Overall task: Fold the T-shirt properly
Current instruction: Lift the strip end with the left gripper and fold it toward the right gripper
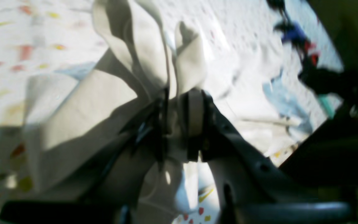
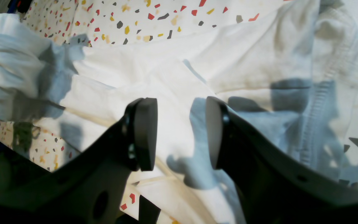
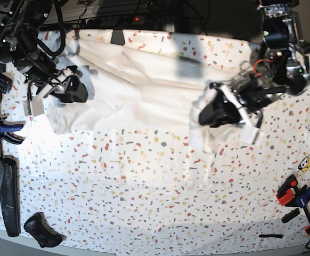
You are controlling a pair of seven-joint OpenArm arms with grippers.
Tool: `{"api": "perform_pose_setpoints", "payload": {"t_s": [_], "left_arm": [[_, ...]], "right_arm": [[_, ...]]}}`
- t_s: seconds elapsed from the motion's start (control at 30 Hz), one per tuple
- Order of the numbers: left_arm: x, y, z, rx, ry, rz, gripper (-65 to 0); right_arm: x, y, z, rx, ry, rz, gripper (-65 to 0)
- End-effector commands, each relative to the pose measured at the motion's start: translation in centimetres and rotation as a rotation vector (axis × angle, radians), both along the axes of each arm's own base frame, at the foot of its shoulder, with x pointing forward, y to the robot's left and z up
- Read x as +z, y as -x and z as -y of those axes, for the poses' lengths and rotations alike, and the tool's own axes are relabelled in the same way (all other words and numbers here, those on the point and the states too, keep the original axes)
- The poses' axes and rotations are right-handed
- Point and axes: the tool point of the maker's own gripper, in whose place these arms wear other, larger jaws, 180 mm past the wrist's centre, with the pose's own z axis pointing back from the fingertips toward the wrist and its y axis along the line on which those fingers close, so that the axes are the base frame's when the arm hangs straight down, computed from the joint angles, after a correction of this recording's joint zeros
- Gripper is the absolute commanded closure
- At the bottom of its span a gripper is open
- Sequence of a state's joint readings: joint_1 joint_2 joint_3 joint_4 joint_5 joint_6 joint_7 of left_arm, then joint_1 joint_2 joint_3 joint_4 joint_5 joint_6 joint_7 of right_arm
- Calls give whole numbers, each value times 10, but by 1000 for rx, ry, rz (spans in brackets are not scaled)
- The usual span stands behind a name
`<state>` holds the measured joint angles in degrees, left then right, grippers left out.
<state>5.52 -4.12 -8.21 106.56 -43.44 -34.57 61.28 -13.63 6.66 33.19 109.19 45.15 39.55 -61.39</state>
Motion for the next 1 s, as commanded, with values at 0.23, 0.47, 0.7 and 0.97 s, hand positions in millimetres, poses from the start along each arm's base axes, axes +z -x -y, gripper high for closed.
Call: {"api": "perform_pose_setpoints", "payload": {"t_s": [0.23, 0.47, 0.7, 0.97], "left_arm": [[4, 2, 39, -84, -56, 75, 0], [-4, 4, 62, -96, -124, 97, 0], [-11, 7, 64, -117, -173, 94, 0], [9, 18, 82, -159, -1, 61, -237]], "right_arm": [[13, -6, -1, 8, -1, 53, -259], [13, -6, -1, 8, -2, 53, -259], [13, -6, -1, 8, -2, 53, -259], [15, -9, 0, 4, -4, 67, -259]]}}
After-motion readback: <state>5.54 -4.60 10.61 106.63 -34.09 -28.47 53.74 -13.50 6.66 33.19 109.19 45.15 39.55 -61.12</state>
